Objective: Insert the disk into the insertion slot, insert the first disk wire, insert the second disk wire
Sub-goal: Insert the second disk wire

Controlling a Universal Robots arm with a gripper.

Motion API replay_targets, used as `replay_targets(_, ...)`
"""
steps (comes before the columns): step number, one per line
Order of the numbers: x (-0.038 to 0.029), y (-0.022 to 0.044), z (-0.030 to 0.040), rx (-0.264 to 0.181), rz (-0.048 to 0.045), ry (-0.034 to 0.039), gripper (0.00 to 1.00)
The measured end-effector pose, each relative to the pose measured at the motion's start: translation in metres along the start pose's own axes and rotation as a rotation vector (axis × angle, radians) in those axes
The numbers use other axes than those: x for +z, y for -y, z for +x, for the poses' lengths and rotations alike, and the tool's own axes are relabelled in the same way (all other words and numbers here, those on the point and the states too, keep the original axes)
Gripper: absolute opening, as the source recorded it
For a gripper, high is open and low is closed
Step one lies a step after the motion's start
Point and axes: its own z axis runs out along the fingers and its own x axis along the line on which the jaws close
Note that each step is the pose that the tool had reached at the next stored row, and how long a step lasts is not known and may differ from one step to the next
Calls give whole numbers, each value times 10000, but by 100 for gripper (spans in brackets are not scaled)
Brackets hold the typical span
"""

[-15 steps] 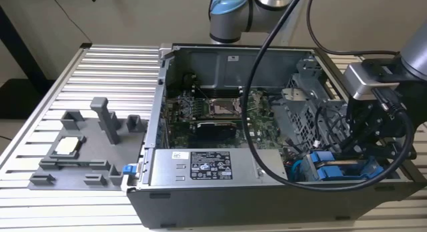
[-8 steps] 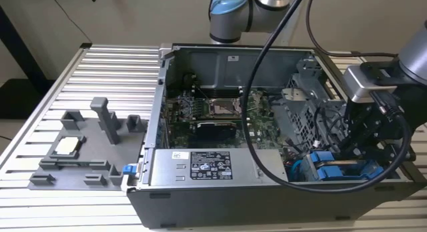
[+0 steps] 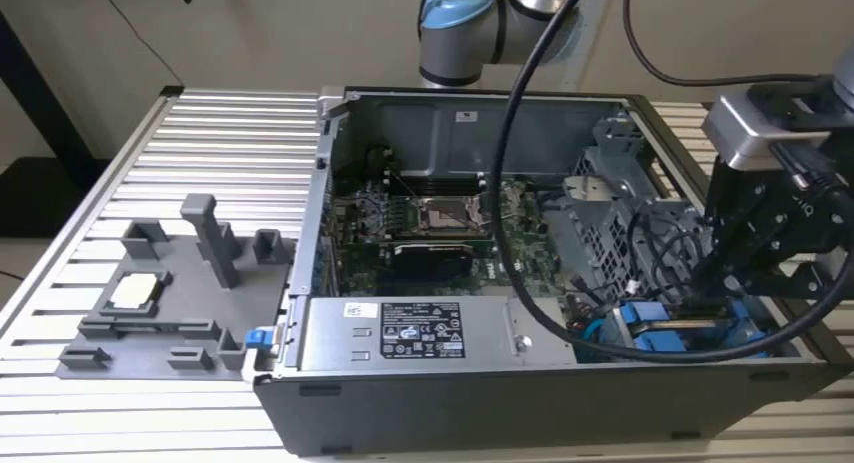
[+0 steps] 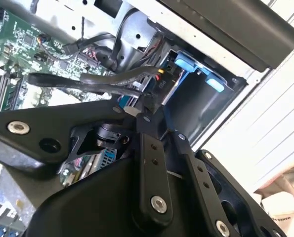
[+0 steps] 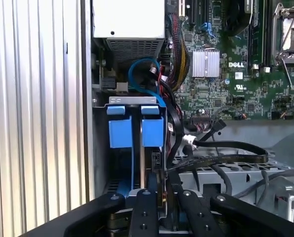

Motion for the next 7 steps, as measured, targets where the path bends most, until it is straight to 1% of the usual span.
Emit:
replay_targets(1,-40,0,-3,-1,0,4,24)
replay_targets(2,-66,0,-4,-1,0,7,24)
replay_targets(7,-71,0,-4,-1,0,19,24)
